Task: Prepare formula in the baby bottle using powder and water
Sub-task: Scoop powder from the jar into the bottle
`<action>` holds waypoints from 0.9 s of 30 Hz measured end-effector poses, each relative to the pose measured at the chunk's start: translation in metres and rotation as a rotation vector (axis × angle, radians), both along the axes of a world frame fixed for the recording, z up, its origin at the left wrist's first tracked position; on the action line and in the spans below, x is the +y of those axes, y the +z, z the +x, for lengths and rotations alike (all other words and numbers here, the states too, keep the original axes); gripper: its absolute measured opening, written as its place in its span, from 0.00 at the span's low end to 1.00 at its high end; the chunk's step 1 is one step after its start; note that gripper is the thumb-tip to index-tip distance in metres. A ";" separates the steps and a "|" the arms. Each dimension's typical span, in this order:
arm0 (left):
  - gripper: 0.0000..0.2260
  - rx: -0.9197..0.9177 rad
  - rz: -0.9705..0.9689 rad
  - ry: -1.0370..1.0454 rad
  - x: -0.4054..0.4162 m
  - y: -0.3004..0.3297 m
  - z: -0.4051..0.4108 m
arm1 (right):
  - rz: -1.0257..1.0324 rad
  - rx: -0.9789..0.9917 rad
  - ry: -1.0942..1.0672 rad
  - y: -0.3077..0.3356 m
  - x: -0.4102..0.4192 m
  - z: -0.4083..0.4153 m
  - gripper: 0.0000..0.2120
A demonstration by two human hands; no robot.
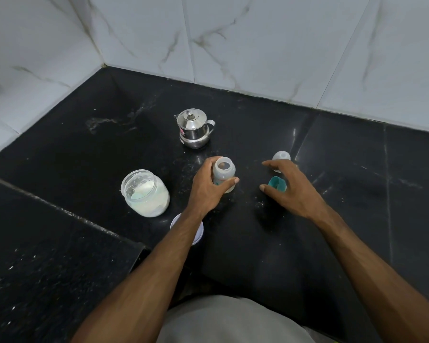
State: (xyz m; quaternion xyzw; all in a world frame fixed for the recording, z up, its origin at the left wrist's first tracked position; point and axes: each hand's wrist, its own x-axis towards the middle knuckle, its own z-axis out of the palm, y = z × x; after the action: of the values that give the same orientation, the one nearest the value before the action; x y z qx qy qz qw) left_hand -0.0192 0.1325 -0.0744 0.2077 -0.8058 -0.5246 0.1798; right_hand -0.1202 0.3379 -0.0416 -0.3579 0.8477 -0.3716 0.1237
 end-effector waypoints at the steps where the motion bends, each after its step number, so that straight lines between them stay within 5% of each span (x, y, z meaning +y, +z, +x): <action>1: 0.25 0.002 0.001 -0.007 0.001 0.001 -0.001 | -0.008 0.015 0.009 -0.001 -0.001 0.001 0.25; 13: 0.36 -0.050 0.064 -0.006 0.004 0.004 0.013 | -0.061 0.134 0.046 0.000 -0.018 0.012 0.21; 20: 0.28 -0.020 0.119 0.107 0.005 0.004 0.061 | -0.233 0.192 0.056 0.009 -0.041 0.028 0.12; 27: 0.17 0.045 0.179 0.266 -0.007 0.005 0.109 | -0.186 0.106 0.198 0.016 -0.083 0.058 0.10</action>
State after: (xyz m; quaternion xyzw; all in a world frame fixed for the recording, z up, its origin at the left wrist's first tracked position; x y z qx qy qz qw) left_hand 0.0900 0.1260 -0.0692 0.3161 -0.7169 -0.5704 0.2465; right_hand -0.0624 0.2550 -0.0258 -0.4687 0.7755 -0.4152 0.0812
